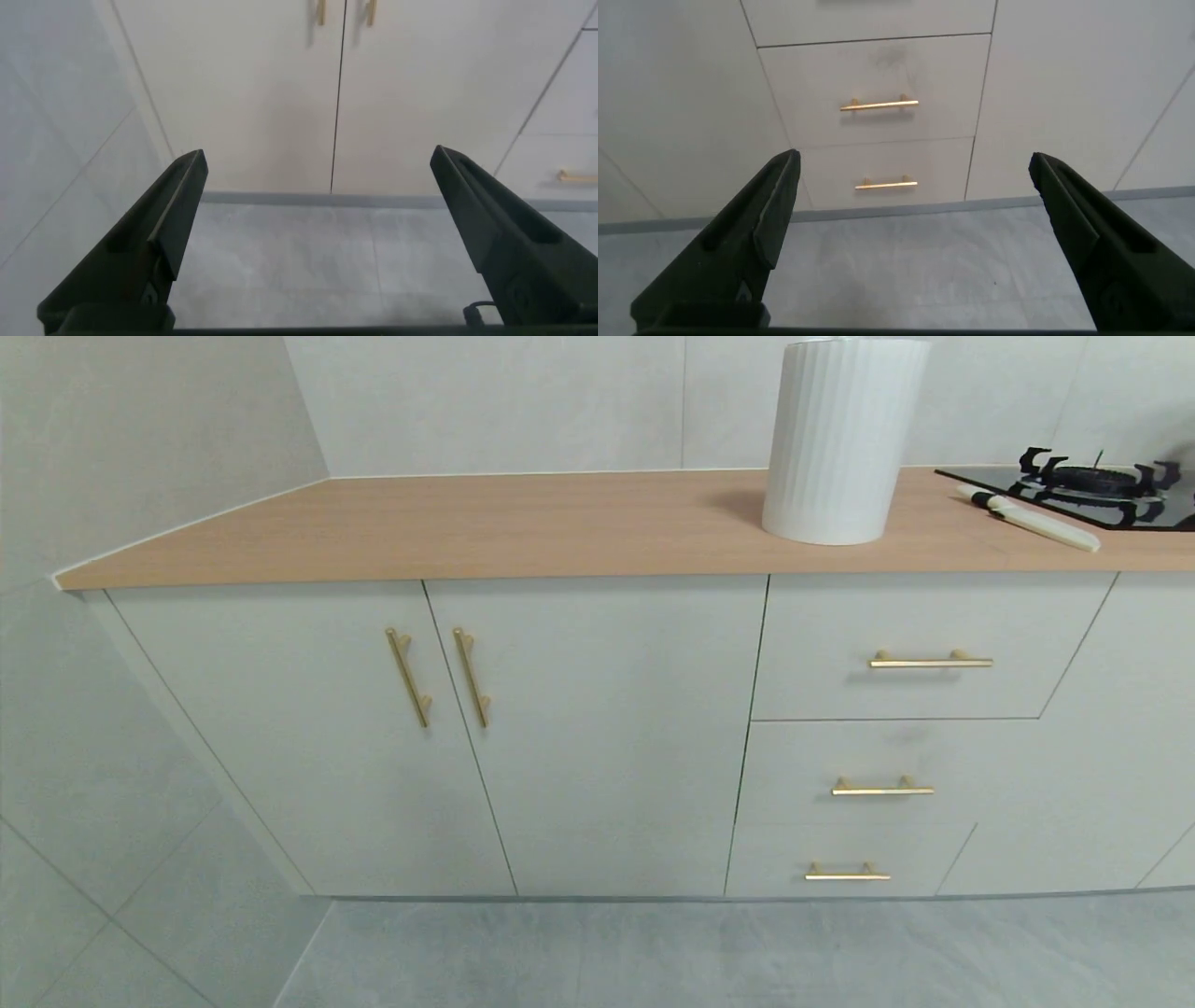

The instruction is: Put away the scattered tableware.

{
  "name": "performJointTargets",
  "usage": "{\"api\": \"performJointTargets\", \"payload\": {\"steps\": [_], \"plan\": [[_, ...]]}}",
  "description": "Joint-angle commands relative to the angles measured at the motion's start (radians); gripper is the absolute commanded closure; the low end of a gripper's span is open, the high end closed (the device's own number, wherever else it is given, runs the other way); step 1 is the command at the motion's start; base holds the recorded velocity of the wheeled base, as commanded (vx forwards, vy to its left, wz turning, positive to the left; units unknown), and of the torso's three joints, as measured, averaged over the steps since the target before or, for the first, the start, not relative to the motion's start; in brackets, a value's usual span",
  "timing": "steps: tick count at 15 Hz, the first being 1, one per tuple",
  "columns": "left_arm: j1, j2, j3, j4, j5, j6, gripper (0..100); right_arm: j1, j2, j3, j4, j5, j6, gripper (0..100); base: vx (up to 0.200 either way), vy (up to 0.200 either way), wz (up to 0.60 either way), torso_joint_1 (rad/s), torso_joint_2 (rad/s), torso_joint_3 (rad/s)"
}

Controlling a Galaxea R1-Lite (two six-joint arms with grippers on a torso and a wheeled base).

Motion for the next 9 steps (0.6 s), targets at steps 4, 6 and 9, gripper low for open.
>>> {"api": "performJointTargets", "payload": {"steps": [4, 6, 9], "plan": [[0.0, 0.0, 0.0, 0.0, 0.0, 0.0, 0, 0.0, 0.003, 0.0, 0.0, 0.0, 0.0, 0, 0.2, 0.0, 0.0, 0.004, 0.0, 0.004], [0.0, 0.0, 0.0, 0.0, 0.0, 0.0, 0, 0.0, 0.003, 0.0, 0.0, 0.0, 0.0, 0, 0.2, 0.0, 0.0, 0.002, 0.0, 0.005], [0.0, 0.0, 0.0, 0.0, 0.0, 0.0, 0, 0.0, 0.003, 0.0, 0.0, 0.0, 0.0, 0, 0.2, 0.0, 0.0, -0.001, 0.0, 0.004]]}}
